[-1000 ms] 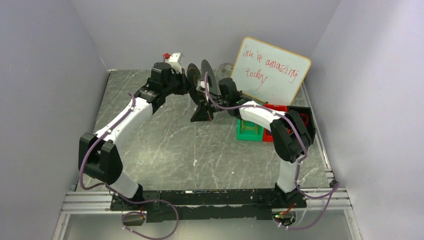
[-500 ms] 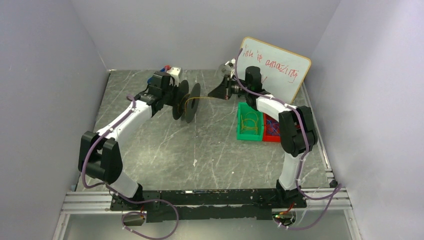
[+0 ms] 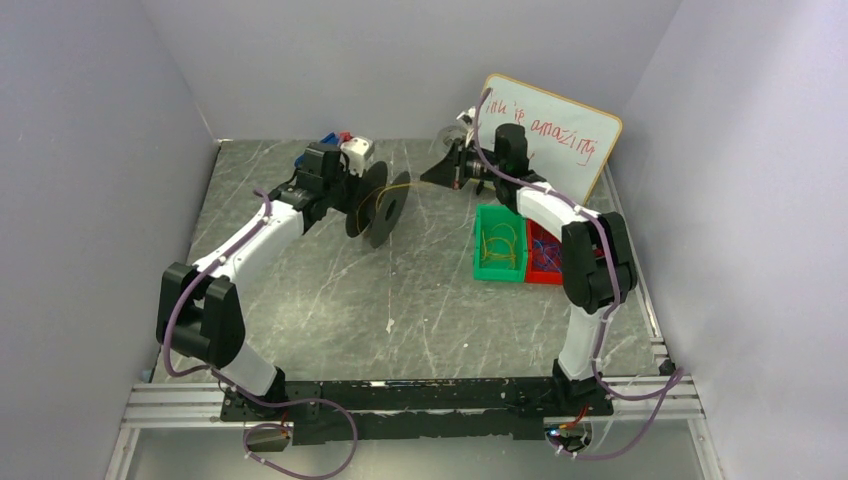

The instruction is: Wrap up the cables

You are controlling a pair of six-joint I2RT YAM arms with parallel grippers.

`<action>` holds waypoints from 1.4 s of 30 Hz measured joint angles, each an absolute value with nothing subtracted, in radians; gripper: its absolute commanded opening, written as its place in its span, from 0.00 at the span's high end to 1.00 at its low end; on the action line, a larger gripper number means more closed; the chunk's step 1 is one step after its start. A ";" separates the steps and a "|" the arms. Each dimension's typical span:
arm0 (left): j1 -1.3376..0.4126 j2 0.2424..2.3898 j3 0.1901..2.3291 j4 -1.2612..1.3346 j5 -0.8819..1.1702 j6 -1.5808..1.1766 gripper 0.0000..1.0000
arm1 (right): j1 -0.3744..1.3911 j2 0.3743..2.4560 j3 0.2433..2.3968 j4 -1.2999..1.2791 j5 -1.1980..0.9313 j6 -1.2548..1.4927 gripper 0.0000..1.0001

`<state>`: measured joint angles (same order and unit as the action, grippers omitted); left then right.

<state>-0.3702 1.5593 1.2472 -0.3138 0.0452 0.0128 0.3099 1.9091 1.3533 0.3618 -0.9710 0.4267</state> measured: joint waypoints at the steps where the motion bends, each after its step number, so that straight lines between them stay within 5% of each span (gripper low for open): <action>1: -0.372 1.559 1.247 -0.311 0.068 0.043 0.98 | 0.300 1.909 1.370 0.347 -0.965 0.426 1.00; 22: -0.406 1.528 1.198 -0.310 0.310 0.184 0.97 | 0.236 1.909 1.485 0.052 -0.732 0.125 1.00; 42: -0.247 1.529 1.296 -0.363 0.502 -0.180 0.97 | 0.309 1.753 1.232 -0.009 -0.625 -0.213 1.00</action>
<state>-0.2474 1.5288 1.2957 -0.3634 0.5022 -0.1799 0.3092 1.7527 1.2324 -0.0086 -0.6250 -0.2127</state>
